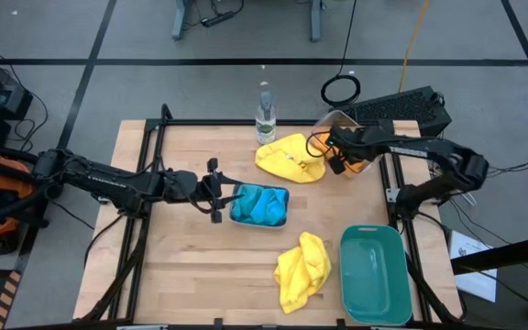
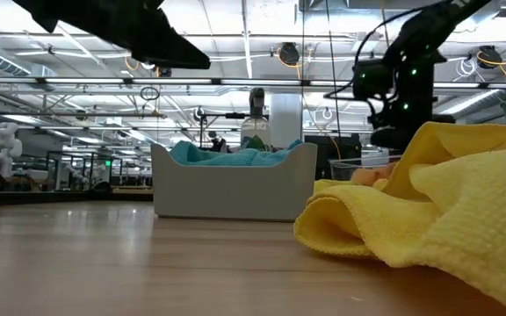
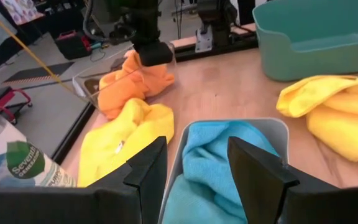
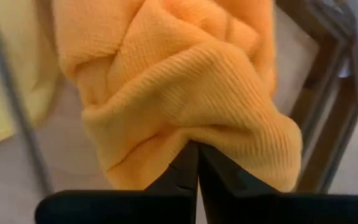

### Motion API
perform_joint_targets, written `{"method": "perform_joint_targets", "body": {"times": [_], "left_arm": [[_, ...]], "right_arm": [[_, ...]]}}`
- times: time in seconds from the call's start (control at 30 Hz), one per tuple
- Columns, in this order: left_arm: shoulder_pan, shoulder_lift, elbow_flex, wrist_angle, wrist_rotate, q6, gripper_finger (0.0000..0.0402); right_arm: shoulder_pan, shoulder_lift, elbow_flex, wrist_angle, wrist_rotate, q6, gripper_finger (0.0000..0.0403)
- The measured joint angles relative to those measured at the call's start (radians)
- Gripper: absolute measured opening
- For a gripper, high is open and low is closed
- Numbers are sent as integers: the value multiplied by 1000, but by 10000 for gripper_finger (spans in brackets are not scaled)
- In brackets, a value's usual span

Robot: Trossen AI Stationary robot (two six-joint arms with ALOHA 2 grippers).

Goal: Sort microfiber towel by color & place in baskets
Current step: Put the orange towel in the transparent container, then put the top yellow towel in the blue container

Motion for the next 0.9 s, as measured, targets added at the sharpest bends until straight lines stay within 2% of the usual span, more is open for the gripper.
{"method": "perform_joint_targets", "body": {"times": [0.13, 0.27, 0.43, 0.63, 0.77, 0.9], "left_arm": [[2, 0, 0, -23, 0, 0, 176], [2, 0, 0, -23, 0, 1, 176], [2, 0, 0, -23, 0, 9, 176], [11, 0, 0, -23, 5, 8, 176], [15, 0, 0, -24, 16, 8, 176], [15, 0, 0, -25, 19, 7, 176]], "right_arm": [[-29, 69, -1, 50, -18, -60, 6], [-37, 77, 9, 37, -21, -88, 6], [-32, 7, 81, -58, -27, -81, 12], [-19, -84, 194, -202, -28, -34, 56], [42, -134, 208, -104, -85, -30, 86], [143, -126, 207, 23, -107, -40, 107]]}}
